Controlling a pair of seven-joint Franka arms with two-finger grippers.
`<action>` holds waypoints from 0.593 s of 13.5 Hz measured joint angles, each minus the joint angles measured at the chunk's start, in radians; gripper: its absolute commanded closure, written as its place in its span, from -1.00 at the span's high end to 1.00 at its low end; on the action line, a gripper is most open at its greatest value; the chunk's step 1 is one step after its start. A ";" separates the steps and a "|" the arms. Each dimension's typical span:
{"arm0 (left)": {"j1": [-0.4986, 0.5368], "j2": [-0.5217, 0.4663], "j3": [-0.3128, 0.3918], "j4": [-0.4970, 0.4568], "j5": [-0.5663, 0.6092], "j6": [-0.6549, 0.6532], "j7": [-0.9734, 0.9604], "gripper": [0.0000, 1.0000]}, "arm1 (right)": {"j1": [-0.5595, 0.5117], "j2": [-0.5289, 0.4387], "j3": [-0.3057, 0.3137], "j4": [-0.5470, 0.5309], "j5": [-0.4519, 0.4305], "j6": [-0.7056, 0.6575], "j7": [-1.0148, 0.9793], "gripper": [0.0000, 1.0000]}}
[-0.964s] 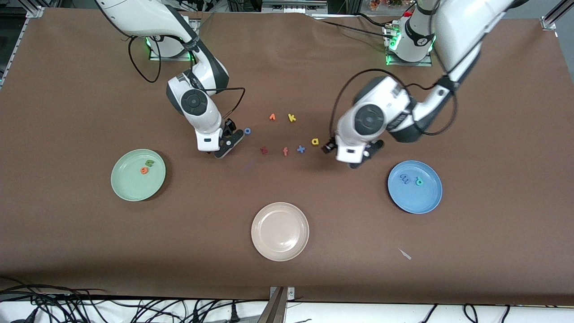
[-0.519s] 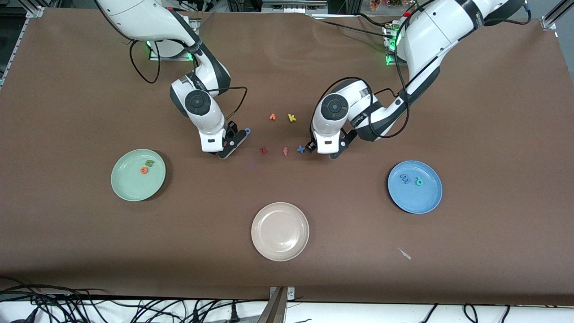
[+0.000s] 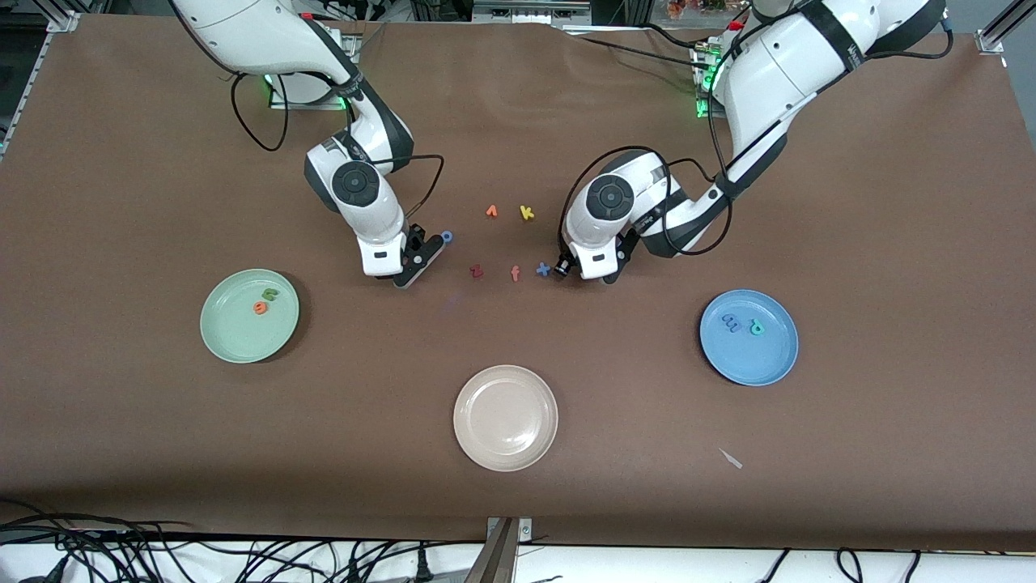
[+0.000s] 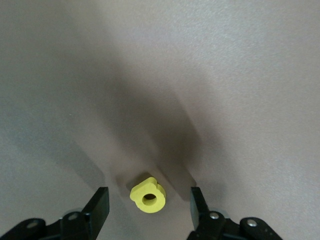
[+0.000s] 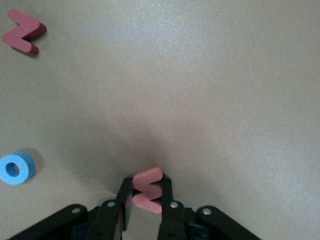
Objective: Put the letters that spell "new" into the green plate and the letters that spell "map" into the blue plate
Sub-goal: 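Grasp the pink W and drop it on the green plate with the right gripper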
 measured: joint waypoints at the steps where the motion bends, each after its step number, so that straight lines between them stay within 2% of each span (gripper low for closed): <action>1: 0.000 0.001 0.000 -0.001 0.000 0.001 -0.003 0.40 | 0.000 0.000 0.000 0.001 0.000 0.000 0.000 -1.00; 3: 0.000 0.001 0.000 -0.001 0.000 0.001 -0.005 0.33 | -0.005 0.001 -0.011 0.024 0.000 -0.033 0.001 -1.00; 5: 0.000 0.001 0.000 -0.001 0.000 0.003 -0.006 0.16 | -0.015 0.001 -0.045 0.095 0.005 -0.161 0.002 -1.00; 6: 0.000 0.001 0.000 -0.001 0.000 0.005 -0.007 -0.05 | -0.020 0.000 -0.069 0.141 0.014 -0.241 0.002 -1.00; 7: 0.000 0.001 0.000 -0.001 0.000 0.005 -0.007 -0.35 | -0.026 0.000 -0.097 0.184 0.024 -0.316 0.001 -1.00; 8: 0.000 0.001 0.000 0.000 0.000 0.009 -0.007 -0.50 | -0.035 0.000 -0.127 0.222 0.029 -0.388 -0.001 -1.00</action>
